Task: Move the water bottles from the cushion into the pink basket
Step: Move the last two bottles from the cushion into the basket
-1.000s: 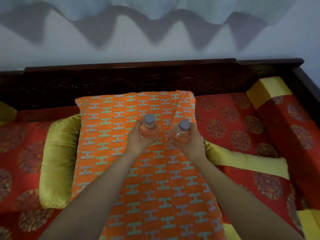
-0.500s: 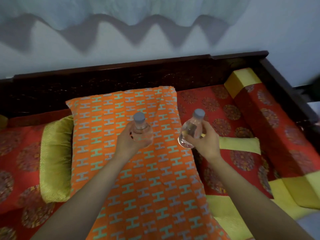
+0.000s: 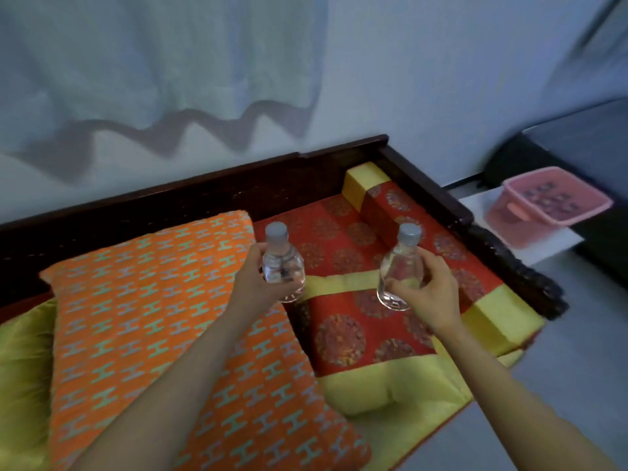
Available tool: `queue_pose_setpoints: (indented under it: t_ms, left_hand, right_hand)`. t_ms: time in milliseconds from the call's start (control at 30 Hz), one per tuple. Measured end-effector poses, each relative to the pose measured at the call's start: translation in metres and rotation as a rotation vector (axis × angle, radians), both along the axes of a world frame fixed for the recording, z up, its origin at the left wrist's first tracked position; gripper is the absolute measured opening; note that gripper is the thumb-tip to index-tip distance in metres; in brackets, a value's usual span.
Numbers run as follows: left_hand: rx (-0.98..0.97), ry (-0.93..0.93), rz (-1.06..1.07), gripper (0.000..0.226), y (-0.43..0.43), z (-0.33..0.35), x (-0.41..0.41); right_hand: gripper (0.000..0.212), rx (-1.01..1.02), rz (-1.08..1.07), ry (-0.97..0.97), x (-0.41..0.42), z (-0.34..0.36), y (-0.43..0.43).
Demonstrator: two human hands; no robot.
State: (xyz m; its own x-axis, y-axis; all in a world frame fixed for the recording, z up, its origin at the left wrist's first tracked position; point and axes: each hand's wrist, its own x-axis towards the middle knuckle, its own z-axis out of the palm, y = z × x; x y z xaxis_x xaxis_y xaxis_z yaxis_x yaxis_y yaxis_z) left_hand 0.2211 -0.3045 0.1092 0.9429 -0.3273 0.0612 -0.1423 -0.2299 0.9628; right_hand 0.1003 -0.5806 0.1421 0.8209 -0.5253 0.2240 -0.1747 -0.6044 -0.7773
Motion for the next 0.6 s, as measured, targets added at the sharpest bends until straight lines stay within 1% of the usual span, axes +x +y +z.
queue_pose_setpoints:
  t_ms: [133,200,333,433,533,600]
  left_hand:
    - [-0.012,-0.051,-0.060,0.062,-0.086,0.017,-0.042]
    - [-0.018,-0.056,-0.061,0.065,-0.129,0.021,-0.067]
    - [-0.026,-0.062,-0.089,0.065,-0.210,0.034,-0.113]
    - [-0.027,-0.079,-0.109,0.064,-0.263,0.048,-0.140]
    - [-0.023,-0.075,-0.144,0.064,-0.299,0.058,-0.149]
    - [-0.011,-0.097,-0.163,0.063,-0.330,0.066,-0.152]
  right_hand:
    - [0.068,-0.040,-0.078,-0.015,-0.066,0.021,-0.080]
    - [0.064,-0.054,-0.106,-0.050,-0.099,0.031,-0.119]
    - [0.061,-0.034,-0.138,-0.059,-0.154,0.048,-0.192]
    - [0.064,-0.042,-0.145,-0.073,-0.184,0.061,-0.240]
    - [0.061,-0.057,-0.156,-0.091,-0.198,0.068,-0.268]
    - [0.063,-0.057,-0.182,-0.094,-0.207,0.072,-0.293]
